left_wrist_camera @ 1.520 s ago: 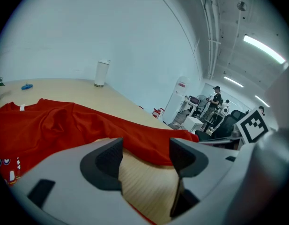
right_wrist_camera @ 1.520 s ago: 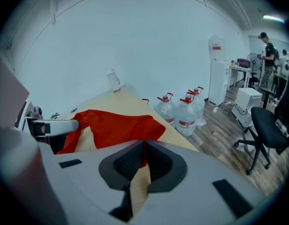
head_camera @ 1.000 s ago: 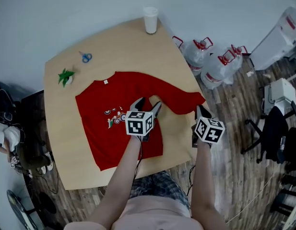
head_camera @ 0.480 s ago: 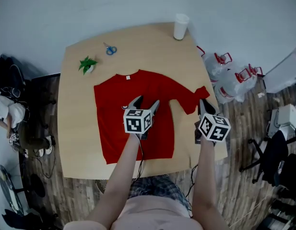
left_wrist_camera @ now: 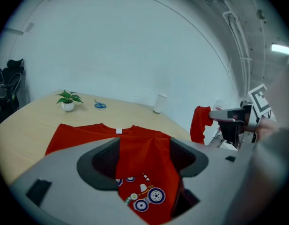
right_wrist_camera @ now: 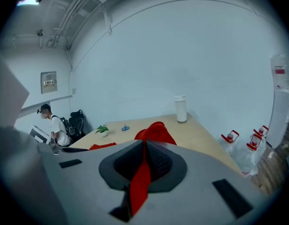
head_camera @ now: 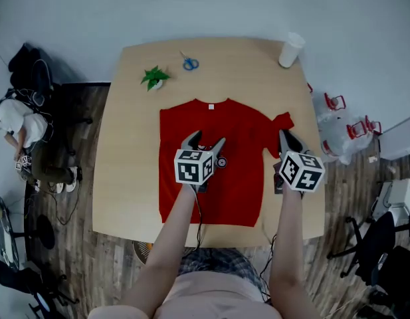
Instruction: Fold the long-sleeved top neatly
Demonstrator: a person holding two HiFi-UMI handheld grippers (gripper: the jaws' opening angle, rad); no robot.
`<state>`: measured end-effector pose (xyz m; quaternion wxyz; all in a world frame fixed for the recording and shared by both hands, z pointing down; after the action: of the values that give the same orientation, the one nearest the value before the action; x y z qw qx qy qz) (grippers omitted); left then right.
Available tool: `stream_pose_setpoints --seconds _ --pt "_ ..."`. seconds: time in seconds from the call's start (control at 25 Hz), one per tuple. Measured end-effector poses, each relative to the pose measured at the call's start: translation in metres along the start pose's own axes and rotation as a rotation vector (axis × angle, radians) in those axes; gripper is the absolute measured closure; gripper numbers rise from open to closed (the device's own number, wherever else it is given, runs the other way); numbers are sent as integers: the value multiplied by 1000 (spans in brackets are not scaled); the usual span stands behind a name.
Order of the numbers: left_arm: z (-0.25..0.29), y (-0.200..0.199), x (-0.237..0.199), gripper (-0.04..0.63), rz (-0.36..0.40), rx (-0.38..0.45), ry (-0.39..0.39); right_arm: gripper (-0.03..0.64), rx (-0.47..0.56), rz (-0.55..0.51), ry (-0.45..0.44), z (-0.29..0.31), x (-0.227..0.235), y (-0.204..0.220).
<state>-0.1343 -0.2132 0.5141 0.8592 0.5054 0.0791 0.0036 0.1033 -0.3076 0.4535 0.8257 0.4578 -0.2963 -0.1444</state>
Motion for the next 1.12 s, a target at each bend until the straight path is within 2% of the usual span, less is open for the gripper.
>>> stream_pose_setpoints --seconds 0.48,0.88,1.12 --pt "-45 10 -91 278 -72 30 -119 594 -77 -124 -228 89 -124 6" --pt "-72 34 -141 278 -134 18 -186 594 -230 -270 -432 143 -220 52" --pt "-83 47 -162 278 -164 6 -221 592 -338 -336 -509 172 -259 87"
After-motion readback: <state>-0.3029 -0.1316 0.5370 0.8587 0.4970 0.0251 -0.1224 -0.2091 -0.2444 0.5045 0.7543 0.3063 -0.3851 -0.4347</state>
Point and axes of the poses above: the fingertips, and each gripper's own axes: z forward along the fingers, x to its right, y out of its underside, the point moved 6 cm from there along -z, backward along the fingers, and after that the axes turned 9 degrees about z, right-handed, at the moved point
